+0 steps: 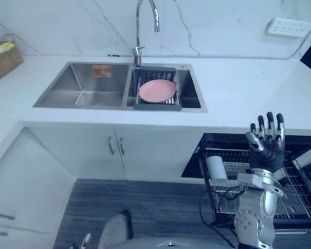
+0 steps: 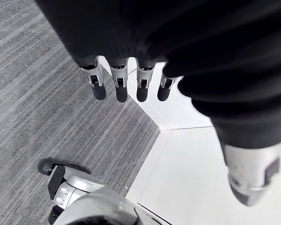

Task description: Walk over to the sink, pick up the cup, carry it to the dishwasher, place the cup inside the dishwasher, then close the dishwasher door

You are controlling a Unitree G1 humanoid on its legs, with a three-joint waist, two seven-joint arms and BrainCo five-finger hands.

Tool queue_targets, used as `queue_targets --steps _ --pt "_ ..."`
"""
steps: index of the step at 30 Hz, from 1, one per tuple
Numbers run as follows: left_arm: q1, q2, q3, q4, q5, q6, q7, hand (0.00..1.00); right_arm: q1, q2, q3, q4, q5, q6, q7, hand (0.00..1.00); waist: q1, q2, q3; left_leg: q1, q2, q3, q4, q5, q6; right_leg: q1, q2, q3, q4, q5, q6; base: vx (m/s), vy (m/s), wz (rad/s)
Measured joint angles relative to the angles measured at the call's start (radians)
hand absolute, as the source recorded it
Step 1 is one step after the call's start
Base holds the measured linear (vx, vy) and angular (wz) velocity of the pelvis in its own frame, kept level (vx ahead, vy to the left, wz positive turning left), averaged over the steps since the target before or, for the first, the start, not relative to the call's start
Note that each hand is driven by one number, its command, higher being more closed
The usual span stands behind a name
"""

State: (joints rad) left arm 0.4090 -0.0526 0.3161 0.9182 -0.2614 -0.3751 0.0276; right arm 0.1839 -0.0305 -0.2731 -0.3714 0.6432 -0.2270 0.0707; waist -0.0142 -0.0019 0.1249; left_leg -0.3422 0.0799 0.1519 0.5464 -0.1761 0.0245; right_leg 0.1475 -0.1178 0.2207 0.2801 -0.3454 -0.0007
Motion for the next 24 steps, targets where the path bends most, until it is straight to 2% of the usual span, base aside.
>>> queue_targets --steps 1,3,4,5,6,7,8,9,10,12,13,14,15,16,19,22,23,24 --pt "-0.011 0.014 0.002 0.011 0.001 0.0 -0.005 0.0 0.0 0.009 0.005 0.017 0.0 0.007 0.015 0.0 0.0 -0.018 0.0 0.013 -0.004 0.024 0.016 -0.017 0.027 -0.015 -0.008 0.02 0.047 0.007 0.021 0.32 0.246 -0.22" --pt "-0.022 0.043 0.022 0.04 0.001 -0.001 -0.009 0.0 0.001 0.024 0.017 0.051 0.0 0.013 0.026 0.0 -0.002 -0.059 -0.028 0.076 -0.038 0.06 -0.008 -0.058 0.052 -0.04 -0.033 0.04 0.158 0.049 0.079 0.35 0.196 -0.31" --pt "-0.022 0.048 0.027 0.04 0.002 -0.001 -0.009 0.0 0.002 0.028 0.017 0.051 0.0 0.012 0.03 0.0 -0.002 -0.065 -0.036 0.088 -0.045 0.069 -0.015 -0.068 0.054 -0.056 -0.038 0.041 0.202 0.058 0.1 0.28 0.108 -0.25" --pt "-0.027 0.066 0.028 0.039 0.016 -0.001 -0.008 0.0 0.002 0.031 0.018 0.052 0.0 0.012 0.032 0.0 -0.005 -0.089 -0.049 0.122 -0.068 0.076 -0.042 -0.075 0.062 -0.104 -0.042 0.043 0.329 0.086 0.182 0.25 0.053 -0.15" --pt "-0.038 0.087 0.023 0.04 0.038 0.002 -0.008 0.0 0.002 0.032 0.02 0.053 -0.001 0.012 0.031 0.0 -0.007 -0.11 -0.048 0.178 -0.092 0.084 -0.089 -0.075 0.062 -0.158 -0.048 0.034 0.463 0.147 0.293 0.25 0.055 -0.15" --pt "-0.045 0.095 0.017 0.04 0.052 0.003 -0.006 0.0 0.002 0.032 0.021 0.055 -0.002 0.012 0.031 0.0 -0.006 -0.116 -0.048 0.209 -0.104 0.087 -0.119 -0.075 0.062 -0.186 -0.056 0.022 0.522 0.196 0.29 0.3 0.067 -0.21" --pt "-0.057 0.112 -0.02 0.035 0.073 0.011 0.002 0.0 -0.002 0.031 0.029 0.069 -0.006 0.011 0.03 0.0 -0.007 -0.117 -0.048 0.271 -0.118 0.097 -0.184 -0.074 0.061 -0.242 -0.072 -0.019 0.624 0.251 0.242 0.2 0.053 -0.23" --pt "-0.06 0.119 -0.042 0.034 0.078 0.017 0.01 0.0 -0.006 0.029 0.038 0.08 -0.014 0.011 0.028 0.0 -0.011 -0.114 -0.047 0.298 -0.123 0.097 -0.217 -0.072 0.058 -0.27 -0.076 -0.052 0.66 0.235 0.205 0.25 0.052 -0.29" --pt "-0.072 0.129 -0.079 0.022 0.091 0.031 0.022 0.0 -0.005 0.028 0.068 0.092 -0.023 0.01 0.028 0.0 -0.023 -0.097 -0.052 0.355 -0.124 0.097 -0.3 -0.06 0.038 -0.343 -0.069 -0.161 0.646 0.174 0.115 0.2 0.021 -0.18" --pt "-0.08 0.131 -0.086 0.006 0.091 0.043 0.029 0.0 -0.006 0.027 0.081 0.092 -0.023 0.005 0.027 0.0 -0.033 -0.095 -0.052 0.384 -0.122 0.098 -0.33 -0.042 0.017 -0.372 -0.061 -0.225 0.559 0.163 0.094 0.24 -0.046 -0.04" --pt "-0.095 0.133 -0.094 -0.005 0.092 0.05 0.031 0.0 -0.01 0.023 0.083 0.094 -0.023 0.003 0.027 0.0 -0.042 -0.096 -0.052 0.398 -0.113 0.112 -0.319 -0.022 0.021 -0.38 -0.052 -0.286 0.393 0.169 0.057 0.29 -0.111 0.01" --pt "-0.1 0.134 -0.098 -0.007 0.099 0.05 0.031 0.0 -0.013 0.021 0.083 0.095 -0.023 0.0 0.028 0.0 -0.041 -0.097 -0.053 0.4 -0.112 0.115 -0.291 -0.034 0.011 -0.373 -0.049 -0.317 0.293 0.207 0.033 0.31 -0.12 -0.07" --pt "-0.11 0.145 -0.101 -0.006 0.112 0.051 0.033 0.0 -0.026 0.017 0.081 0.1 -0.023 -0.01 0.028 0.0 -0.042 -0.098 -0.052 0.395 -0.113 0.101 -0.247 -0.048 0.006 -0.345 -0.036 -0.351 0.204 0.223 0.026 0.32 -0.128 -0.41" --pt "-0.12 0.127 -0.113 -0.006 0.13 0.053 0.036 0.0 -0.063 -0.009 0.075 0.115 -0.023 -0.016 0.026 0.0 -0.042 -0.056 -0.049 0.403 -0.075 0.052 -0.212 -0.058 -0.009 -0.269 0.002 -0.361 0.101 0.25 0.021 0.31 -0.128 -0.48" --pt "-0.128 0.102 -0.152 -0.037 0.157 0.052 0.047 0.0 -0.099 -0.07 0.056 0.116 -0.02 -0.035 0.016 0.0 -0.044 -0.001 -0.041 0.445 -0.048 0.032 -0.26 -0.076 -0.029 -0.193 0.054 -0.361 -0.046 0.298 0.029 0.24 -0.059 -0.4" --pt "-0.153 0.102 -0.164 -0.046 0.171 0.052 0.059 0.0 -0.125 -0.081 0.019 0.115 -0.021 -0.035 0.012 0.0 -0.045 0.014 -0.044 0.479 -0.042 0.028 -0.326 -0.07 -0.022 -0.145 0.081 -0.354 -0.159 0.339 0.037 0.12 0.0 -0.17" --pt "-0.174 0.131 -0.223 -0.004 0.206 0.058 0.103 0.0 -0.139 -0.087 0.028 0.118 -0.022 -0.008 0.013 0.0 -0.009 -0.013 -0.019 0.497 -0.063 0.015 -0.448 -0.01 -0.018 -0.094 0.088 -0.345 -0.368 0.463 0.037 0.03 0.001 -0.04" --pt "-0.174 0.131 -0.223 -0.004 0.206 0.058 0.103 0.0 -0.139 -0.087 0.028 0.118 -0.022 -0.008 0.013 0.0 -0.009 -0.013 -0.019 0.497 -0.064 0.015 -0.448 -0.01 -0.018 -0.094 0.088 -0.345 -0.368 0.463 0.037 0.0 0.0 0.0"
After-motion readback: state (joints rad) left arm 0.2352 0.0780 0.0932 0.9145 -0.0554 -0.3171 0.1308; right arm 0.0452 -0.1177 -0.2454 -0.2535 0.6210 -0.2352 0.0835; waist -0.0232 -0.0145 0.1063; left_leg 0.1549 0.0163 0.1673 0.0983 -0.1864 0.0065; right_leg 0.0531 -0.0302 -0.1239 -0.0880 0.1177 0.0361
